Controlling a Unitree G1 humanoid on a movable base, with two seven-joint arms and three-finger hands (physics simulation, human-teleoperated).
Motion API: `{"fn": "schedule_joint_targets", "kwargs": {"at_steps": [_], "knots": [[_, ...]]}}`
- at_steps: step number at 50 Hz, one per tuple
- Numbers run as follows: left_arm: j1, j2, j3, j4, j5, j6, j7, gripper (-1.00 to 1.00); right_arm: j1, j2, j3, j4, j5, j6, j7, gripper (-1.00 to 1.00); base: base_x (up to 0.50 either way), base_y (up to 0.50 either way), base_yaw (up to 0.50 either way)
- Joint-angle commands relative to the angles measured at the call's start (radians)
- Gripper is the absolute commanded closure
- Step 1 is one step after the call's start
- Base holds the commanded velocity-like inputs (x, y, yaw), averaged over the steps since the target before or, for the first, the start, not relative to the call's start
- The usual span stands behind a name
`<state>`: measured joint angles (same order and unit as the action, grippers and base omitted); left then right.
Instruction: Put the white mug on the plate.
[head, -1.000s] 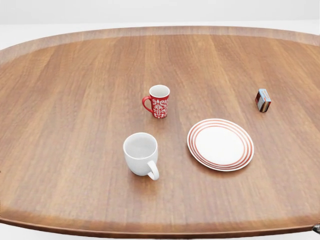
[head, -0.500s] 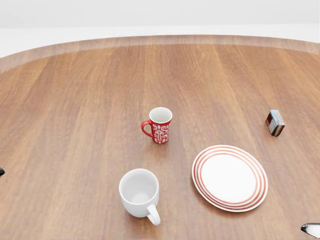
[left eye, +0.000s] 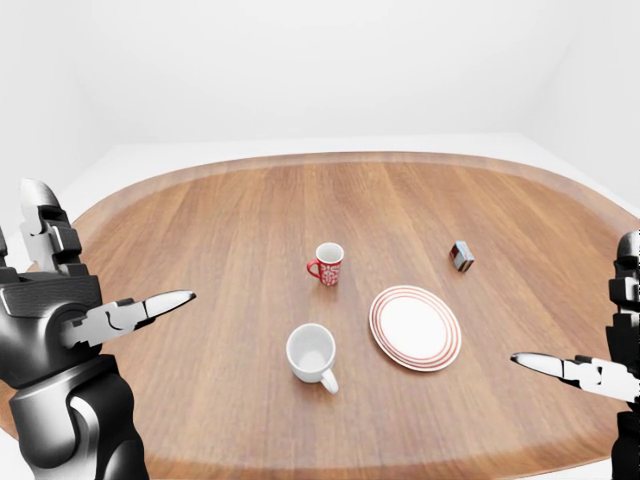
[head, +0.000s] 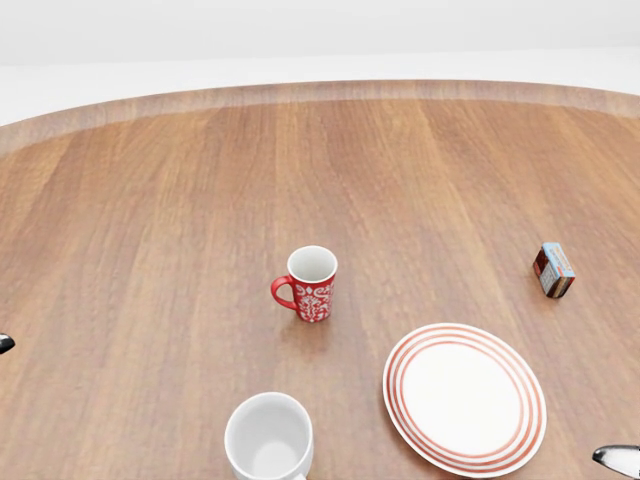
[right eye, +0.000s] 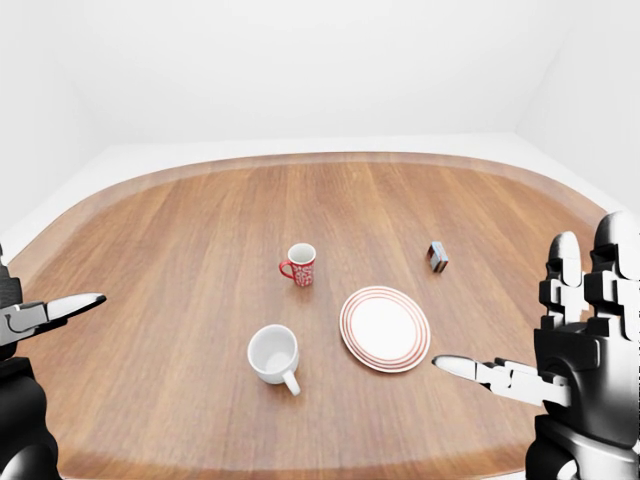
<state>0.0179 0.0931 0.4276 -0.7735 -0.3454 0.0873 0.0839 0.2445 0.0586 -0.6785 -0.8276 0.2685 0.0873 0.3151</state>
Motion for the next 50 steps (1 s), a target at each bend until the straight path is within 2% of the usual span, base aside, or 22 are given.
{"fn": "schedule_joint_targets", "kwargs": {"at_steps": [1, 4, 7, 12, 13, 15, 16, 18, 20, 21, 25, 26, 31, 34, 35, 38, 39, 42, 44, 50], "knots": [[0.0, 0.0, 0.0, 0.001, 0.001, 0.0, 0.0, -1.0, -0.001, -0.001, 0.04, 0.003, -0.038, 0.0, 0.001, -1.0, 0.0, 0.0, 0.0], [0.0, 0.0, -0.002, -0.001, 0.003, 0.0, 0.001, -1.0, -0.014, -0.016, 0.055, -0.006, -0.069, 0.0, -0.009, -1.0, 0.0, 0.0, 0.0], [0.002, -0.001, -0.003, -0.005, 0.005, 0.0, 0.0, -1.0, -0.05, -0.054, 0.112, -0.027, -0.158, 0.0, -0.024, -1.0, 0.0, 0.0, 0.0], [-0.001, 0.0, -0.002, -0.006, 0.004, 0.0, 0.0, -1.0, -0.124, -0.129, 0.252, -0.033, -0.364, 0.0, -0.006, -1.0, 0.0, 0.0, 0.0], [0.0, -0.001, -0.003, -0.004, 0.005, 0.0, -0.001, -1.0, -0.161, -0.177, 0.327, -0.025, -0.466, 0.0, 0.007, -1.0, 0.0, 0.0, 0.0], [0.001, -0.001, -0.003, -0.008, 0.004, 0.0, -0.001, -1.0, -0.225, -0.222, 0.422, -0.013, -0.588, 0.0, 0.057, -1.0, 0.0, 0.0, 0.0], [-0.003, 0.002, 0.003, -0.01, -0.001, 0.0, 0.001, -1.0, -0.262, -0.259, 0.505, 0.007, -0.694, 0.0, 0.089, -1.0, 0.0, 0.0, 0.0], [-0.003, 0.002, 0.002, -0.009, -0.001, 0.0, 0.002, -1.0, -0.311, -0.267, 0.592, 0.049, -0.823, 0.0, 0.156, -1.0, 0.0, 0.0, 0.0], [-0.001, 0.0, -0.002, -0.005, 0.003, 0.0, 0.001, -1.0, -0.36, -0.243, 0.65, 0.1, -0.924, 0.0, 0.207, -1.0, 0.0, 0.0, 0.0], [0.0, 0.0, -0.002, -0.007, 0.004, 0.0, 0.0, -1.0, -0.401, -0.245, 0.719, 0.167, -1.012, 0.0, 0.24, -1.0, 0.0, 0.0, 0.0], [-0.005, 0.004, 0.006, -0.011, -0.006, 0.0, 0.003, -1.0, -0.498, -0.178, 0.805, 0.325, -1.229, 0.0, 0.365, -1.0, 0.0, 0.0, 0.0], [-0.005, 0.004, 0.005, -0.011, -0.006, 0.0, 0.004, -1.0, -0.5, -0.161, 0.794, 0.331, -1.247, 0.0, 0.379, -1.0, 0.0, 0.0, 0.0], [-0.006, 0.005, 0.007, -0.01, -0.008, 0.0, 0.004, -1.0, -0.614, -0.077, 0.865, 0.47, -1.476, 0.0, 0.383, -1.0, 0.0, 0.0, 0.0], [-0.005, 0.005, 0.005, -0.007, -0.007, 0.0, 0.004, -1.0, -0.654, -0.021, 0.878, 0.521, -1.585, 0.0, 0.383, -1.0, 0.0, 0.0, 0.0], [-0.006, 0.006, 0.007, -0.005, -0.008, 0.0, 0.004, -1.0, -0.679, 0.016, 0.897, 0.55, -1.629, 0.0, 0.383, -1.0, 0.0, 0.0, 0.0], [-0.007, 0.007, 0.011, -0.003, -0.013, 0.0, 0.005, -1.0, -0.674, 0.062, 0.914, 0.566, -1.7, 0.0, 0.383, -1.0, 0.0, 0.0, 0.0], [-0.006, 0.007, 0.009, -0.004, -0.012, 0.0, 0.006, -1.0, -0.673, 0.08, 0.947, 0.59, -1.755, 0.0, 0.383, -1.0, 0.0, 0.0, 0.0], [-0.006, 0.007, 0.007, -0.006, -0.012, 0.0, 0.007, -1.0, -0.647, 0.115, 0.964, 0.613, -1.827, 0.0, 0.383, -1.0, 0.0, 0.0, 0.0], [-0.007, 0.008, 0.011, -0.005, -0.015, 0.0, 0.007, -1.0, -0.674, 0.162, 0.949, 0.671, -1.806, 0.0, 0.383, -1.0, 0.0, 0.0, 0.0], [-0.006, 0.007, 0.008, -0.002, -0.014, 0.0, 0.007, -1.0, -0.676, 0.16, 0.952, 0.784, -1.816, 0.0, 0.383, -1.0, 0.0, 0.0, 0.0]]}}
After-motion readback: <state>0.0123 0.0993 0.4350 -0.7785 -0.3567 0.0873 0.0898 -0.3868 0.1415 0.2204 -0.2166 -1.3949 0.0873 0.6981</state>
